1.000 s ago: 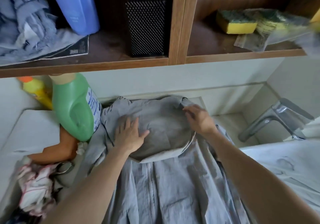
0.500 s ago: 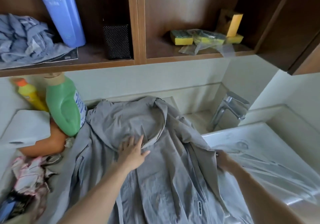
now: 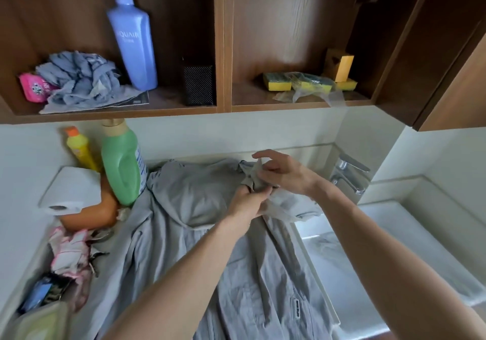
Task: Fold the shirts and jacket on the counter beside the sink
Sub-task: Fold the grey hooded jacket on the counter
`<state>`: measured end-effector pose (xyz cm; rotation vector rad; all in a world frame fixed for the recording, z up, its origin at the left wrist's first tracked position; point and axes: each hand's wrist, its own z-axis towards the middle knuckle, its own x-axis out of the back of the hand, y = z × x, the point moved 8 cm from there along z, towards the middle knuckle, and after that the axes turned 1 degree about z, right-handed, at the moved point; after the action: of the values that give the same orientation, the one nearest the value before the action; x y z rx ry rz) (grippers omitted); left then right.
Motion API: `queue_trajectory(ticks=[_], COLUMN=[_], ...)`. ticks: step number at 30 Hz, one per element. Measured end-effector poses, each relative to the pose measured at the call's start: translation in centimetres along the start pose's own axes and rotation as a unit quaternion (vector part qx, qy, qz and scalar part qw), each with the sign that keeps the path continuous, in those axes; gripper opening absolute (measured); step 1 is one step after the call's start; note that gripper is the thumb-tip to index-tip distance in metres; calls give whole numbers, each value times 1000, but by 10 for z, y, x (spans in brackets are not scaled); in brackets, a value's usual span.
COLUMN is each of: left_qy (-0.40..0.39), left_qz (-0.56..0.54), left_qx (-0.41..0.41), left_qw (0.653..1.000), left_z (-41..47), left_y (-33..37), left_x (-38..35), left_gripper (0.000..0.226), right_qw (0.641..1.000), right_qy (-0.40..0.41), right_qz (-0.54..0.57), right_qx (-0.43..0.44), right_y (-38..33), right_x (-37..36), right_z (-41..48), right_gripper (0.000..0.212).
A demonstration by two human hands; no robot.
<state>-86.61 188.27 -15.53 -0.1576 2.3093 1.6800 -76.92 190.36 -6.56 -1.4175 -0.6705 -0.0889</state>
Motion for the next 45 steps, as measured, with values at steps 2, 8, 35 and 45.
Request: queue_trajectory(ticks=[2,8,35,45], left_qy=[6,42,95,121], left_qz=[-77,-195,-296,-347], left_qx=[10,87,-74,-90], left_qw=[997,976,948,926], left_z=[-2,-9,-12,16], left_y=[10,14,106,117], left_x=[11,43,112,154], left_gripper=[24,12,59,63], right_qw=[1000,974,963,932], right_qy=[-3,-101,54,113], right_qz=[-1,-144,-250,-340], right_qx=[-11,-143,-82,-59], right_y=[4,56,73,108], right_x=[2,-8,-75,-80], right_z=[-3,-15,57,78], right_gripper=[42,54,141,95])
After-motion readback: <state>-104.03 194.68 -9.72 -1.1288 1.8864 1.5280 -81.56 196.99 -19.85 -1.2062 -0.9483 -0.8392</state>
